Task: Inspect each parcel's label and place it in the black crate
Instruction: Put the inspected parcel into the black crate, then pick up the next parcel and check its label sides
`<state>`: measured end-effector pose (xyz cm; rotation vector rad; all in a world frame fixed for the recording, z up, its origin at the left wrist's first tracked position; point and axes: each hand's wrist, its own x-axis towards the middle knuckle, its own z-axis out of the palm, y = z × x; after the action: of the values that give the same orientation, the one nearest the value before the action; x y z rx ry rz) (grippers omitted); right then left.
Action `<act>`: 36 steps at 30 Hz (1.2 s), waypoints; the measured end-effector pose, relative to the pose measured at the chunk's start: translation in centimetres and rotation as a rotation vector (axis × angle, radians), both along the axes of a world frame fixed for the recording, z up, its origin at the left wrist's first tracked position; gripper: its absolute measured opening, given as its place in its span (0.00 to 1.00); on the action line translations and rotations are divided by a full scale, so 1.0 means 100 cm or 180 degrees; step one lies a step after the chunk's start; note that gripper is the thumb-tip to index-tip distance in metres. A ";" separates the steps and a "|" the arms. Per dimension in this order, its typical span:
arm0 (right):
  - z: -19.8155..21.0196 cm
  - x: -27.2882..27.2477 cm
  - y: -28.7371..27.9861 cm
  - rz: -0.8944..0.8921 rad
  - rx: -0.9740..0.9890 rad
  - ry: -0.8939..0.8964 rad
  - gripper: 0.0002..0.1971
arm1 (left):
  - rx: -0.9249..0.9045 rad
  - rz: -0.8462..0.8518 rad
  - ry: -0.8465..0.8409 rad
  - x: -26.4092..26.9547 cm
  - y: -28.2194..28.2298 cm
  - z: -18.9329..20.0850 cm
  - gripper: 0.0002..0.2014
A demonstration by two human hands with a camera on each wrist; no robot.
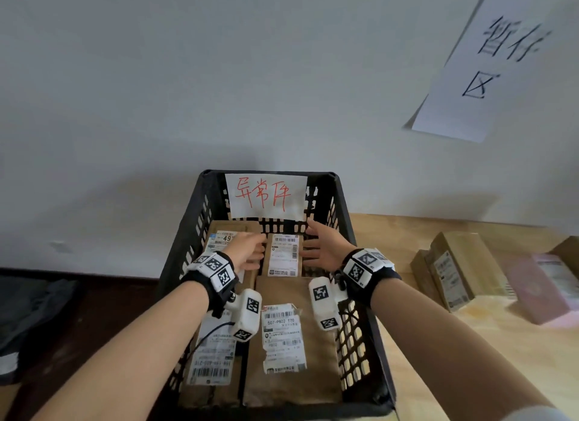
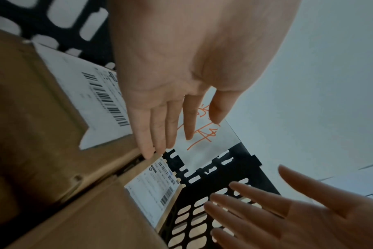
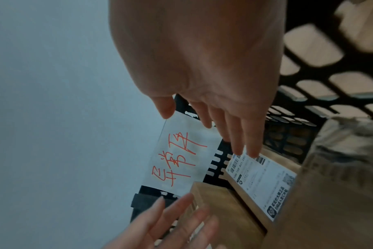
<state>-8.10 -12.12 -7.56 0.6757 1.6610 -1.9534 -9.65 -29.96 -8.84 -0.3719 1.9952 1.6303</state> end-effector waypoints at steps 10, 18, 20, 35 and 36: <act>0.049 0.089 0.133 0.0147 -0.0198 0.0754 0.20 | 0.0812 0.0343 0.0247 0.067 0.106 0.044 0.09; 0.034 0.181 0.319 -0.0549 0.0021 0.0595 0.16 | 0.0809 0.0206 0.0687 0.136 0.255 0.069 0.08; 0.030 0.192 0.348 -0.0644 0.0221 0.0538 0.14 | 0.0574 -0.0135 0.0571 0.150 0.284 0.061 0.10; -0.032 0.161 0.428 -0.0764 0.1049 -0.0022 0.10 | 0.0176 -0.0317 -0.0179 0.106 0.383 -0.032 0.16; -0.036 0.154 0.429 -0.0745 0.1052 -0.0033 0.11 | 0.0217 -0.0254 -0.0228 0.101 0.388 -0.039 0.17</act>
<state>7.26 30.77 -11.12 1.0427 1.9980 -1.8361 0.50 8.84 -12.69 -0.3167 1.8728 1.6085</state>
